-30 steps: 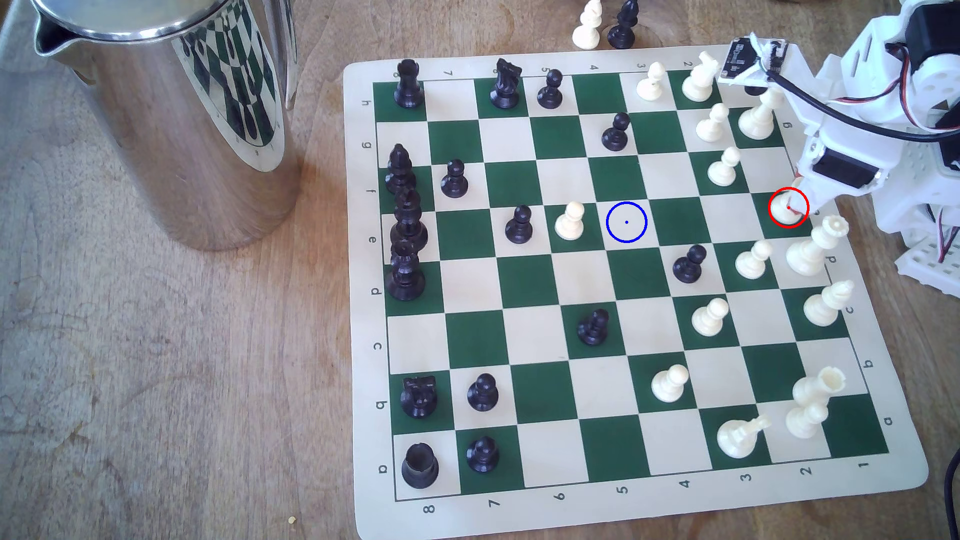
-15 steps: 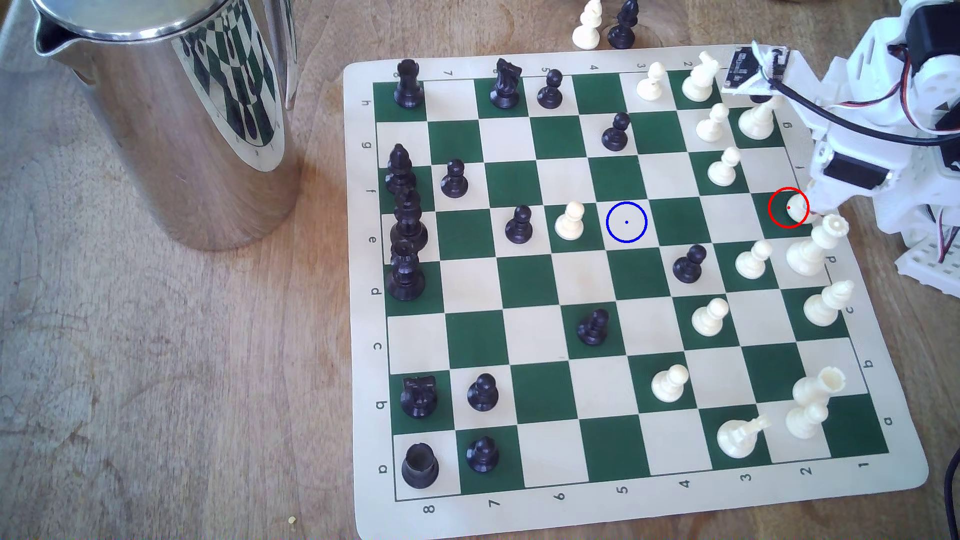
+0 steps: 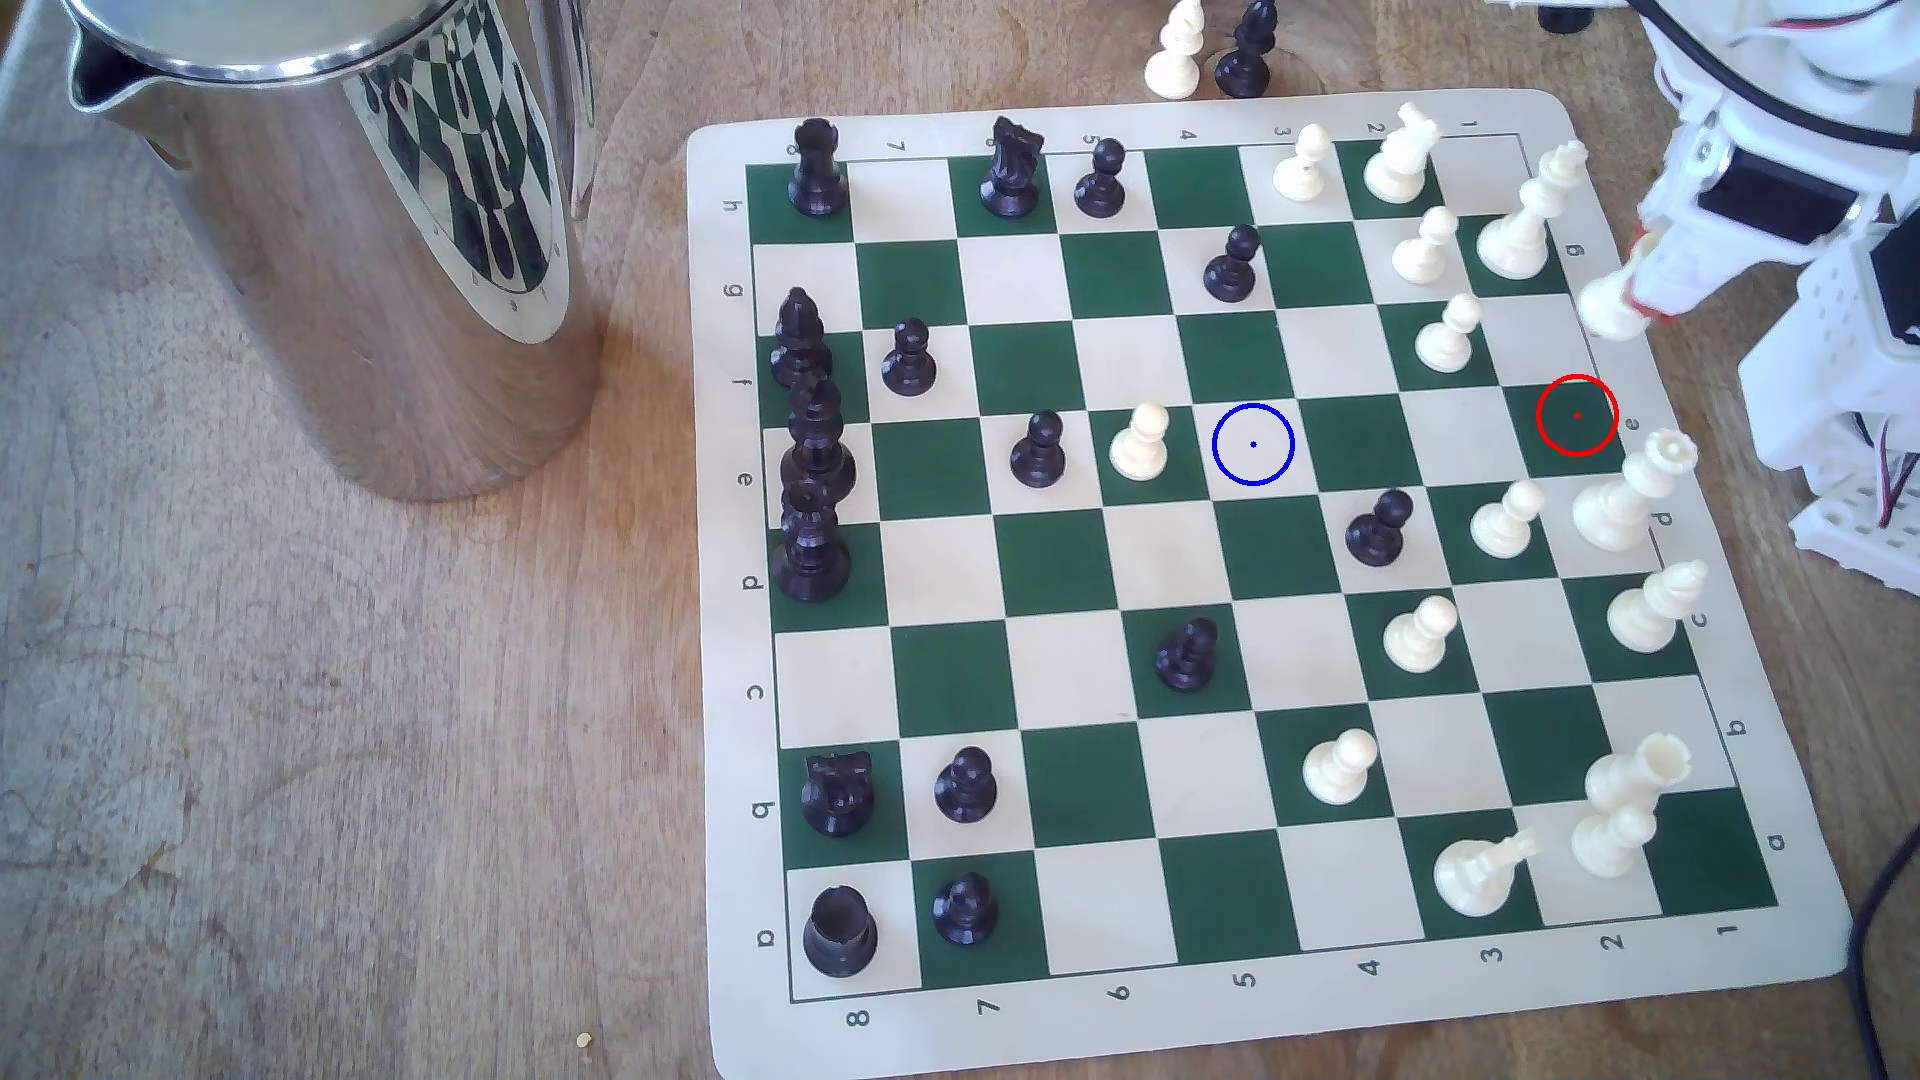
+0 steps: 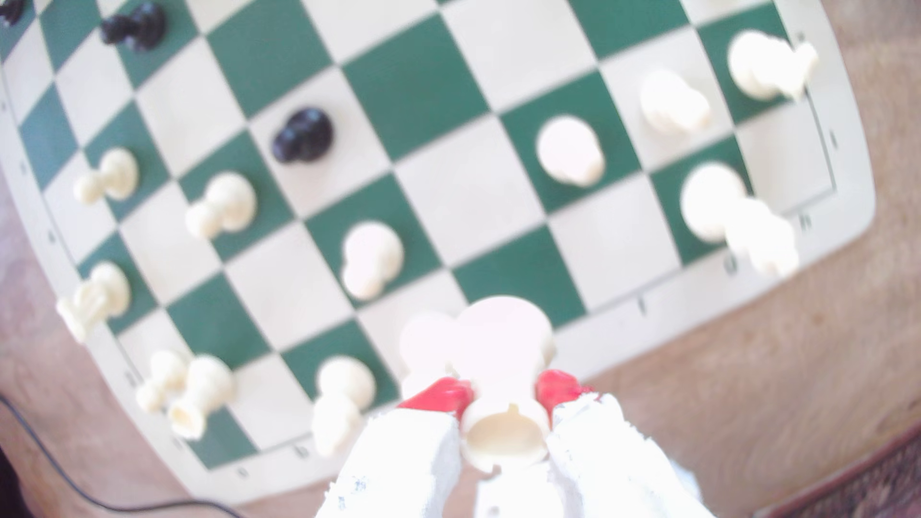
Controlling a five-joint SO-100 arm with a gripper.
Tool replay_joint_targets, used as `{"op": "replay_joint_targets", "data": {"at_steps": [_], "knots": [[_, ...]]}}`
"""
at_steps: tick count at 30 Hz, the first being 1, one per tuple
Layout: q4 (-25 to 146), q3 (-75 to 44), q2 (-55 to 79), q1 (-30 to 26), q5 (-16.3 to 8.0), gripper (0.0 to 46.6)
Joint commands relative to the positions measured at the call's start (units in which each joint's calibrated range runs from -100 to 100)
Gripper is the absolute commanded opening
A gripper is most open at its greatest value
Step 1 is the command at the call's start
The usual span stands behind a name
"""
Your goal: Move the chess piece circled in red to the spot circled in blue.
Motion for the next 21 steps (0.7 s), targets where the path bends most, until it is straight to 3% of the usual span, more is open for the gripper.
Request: {"op": "replay_joint_targets", "data": {"at_steps": [1, 21], "knots": [[-0.63, -11.65, 6.39, -1.48, -0.49, 0.4], [-17.26, -15.91, 27.79, -2.19, -0.49, 0.4]]}}
